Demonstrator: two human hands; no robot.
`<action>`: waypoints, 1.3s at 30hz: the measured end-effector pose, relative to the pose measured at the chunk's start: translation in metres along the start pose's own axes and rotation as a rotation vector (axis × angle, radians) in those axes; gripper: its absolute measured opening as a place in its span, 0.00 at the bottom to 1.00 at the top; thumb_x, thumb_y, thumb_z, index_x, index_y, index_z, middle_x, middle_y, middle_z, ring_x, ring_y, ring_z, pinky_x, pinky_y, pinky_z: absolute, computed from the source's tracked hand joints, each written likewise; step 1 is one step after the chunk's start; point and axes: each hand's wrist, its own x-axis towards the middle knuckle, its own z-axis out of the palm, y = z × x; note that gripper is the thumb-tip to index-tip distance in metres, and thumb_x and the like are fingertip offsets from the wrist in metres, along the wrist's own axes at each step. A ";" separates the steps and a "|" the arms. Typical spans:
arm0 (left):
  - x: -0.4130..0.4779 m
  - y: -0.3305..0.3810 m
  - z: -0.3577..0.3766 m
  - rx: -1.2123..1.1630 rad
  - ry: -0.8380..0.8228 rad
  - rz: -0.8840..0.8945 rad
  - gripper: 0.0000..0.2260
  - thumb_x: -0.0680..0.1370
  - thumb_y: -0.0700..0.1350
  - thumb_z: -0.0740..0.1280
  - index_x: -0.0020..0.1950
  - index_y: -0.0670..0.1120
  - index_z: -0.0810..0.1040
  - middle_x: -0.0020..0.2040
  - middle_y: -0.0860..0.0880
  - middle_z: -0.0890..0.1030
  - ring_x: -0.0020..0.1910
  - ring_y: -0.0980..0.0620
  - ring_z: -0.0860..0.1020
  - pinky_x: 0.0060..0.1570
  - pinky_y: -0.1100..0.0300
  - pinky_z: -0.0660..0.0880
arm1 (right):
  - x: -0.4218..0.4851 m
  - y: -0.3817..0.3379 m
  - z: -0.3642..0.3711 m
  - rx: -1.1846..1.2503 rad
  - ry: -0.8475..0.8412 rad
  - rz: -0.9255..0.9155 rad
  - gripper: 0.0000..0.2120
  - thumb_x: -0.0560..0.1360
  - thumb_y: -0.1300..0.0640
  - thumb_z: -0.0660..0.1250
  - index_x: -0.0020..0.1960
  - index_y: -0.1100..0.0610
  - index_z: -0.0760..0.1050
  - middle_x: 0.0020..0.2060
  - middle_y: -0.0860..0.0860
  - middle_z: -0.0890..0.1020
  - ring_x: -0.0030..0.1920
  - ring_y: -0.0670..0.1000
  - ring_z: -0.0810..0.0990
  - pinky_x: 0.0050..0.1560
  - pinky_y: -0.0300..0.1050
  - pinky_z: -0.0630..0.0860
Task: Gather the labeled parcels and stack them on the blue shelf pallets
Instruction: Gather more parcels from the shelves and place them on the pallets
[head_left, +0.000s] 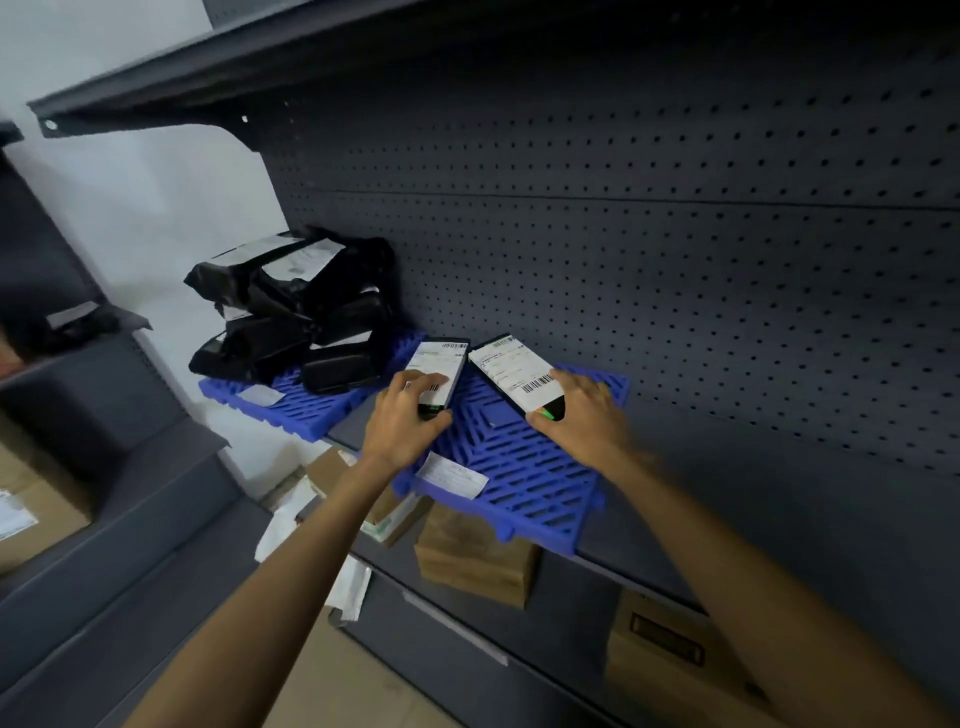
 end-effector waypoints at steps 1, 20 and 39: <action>0.009 -0.005 0.003 -0.013 -0.041 0.022 0.22 0.76 0.49 0.69 0.70 0.52 0.73 0.70 0.47 0.68 0.66 0.41 0.71 0.62 0.45 0.72 | 0.002 0.002 0.002 -0.003 0.005 0.030 0.37 0.75 0.38 0.64 0.77 0.52 0.58 0.72 0.54 0.68 0.71 0.58 0.63 0.57 0.54 0.72; 0.065 -0.020 0.015 0.077 -0.357 0.545 0.24 0.80 0.55 0.65 0.75 0.52 0.67 0.74 0.49 0.68 0.73 0.45 0.65 0.68 0.46 0.66 | -0.067 -0.031 -0.001 -0.140 0.095 0.379 0.28 0.80 0.44 0.61 0.76 0.53 0.60 0.73 0.55 0.64 0.72 0.59 0.61 0.64 0.58 0.71; -0.178 0.246 0.046 0.117 -0.442 1.128 0.19 0.79 0.50 0.66 0.70 0.53 0.72 0.69 0.49 0.74 0.66 0.44 0.74 0.57 0.47 0.74 | -0.429 0.031 -0.145 -0.514 0.096 0.864 0.22 0.78 0.50 0.64 0.69 0.57 0.66 0.65 0.57 0.71 0.68 0.60 0.68 0.60 0.54 0.72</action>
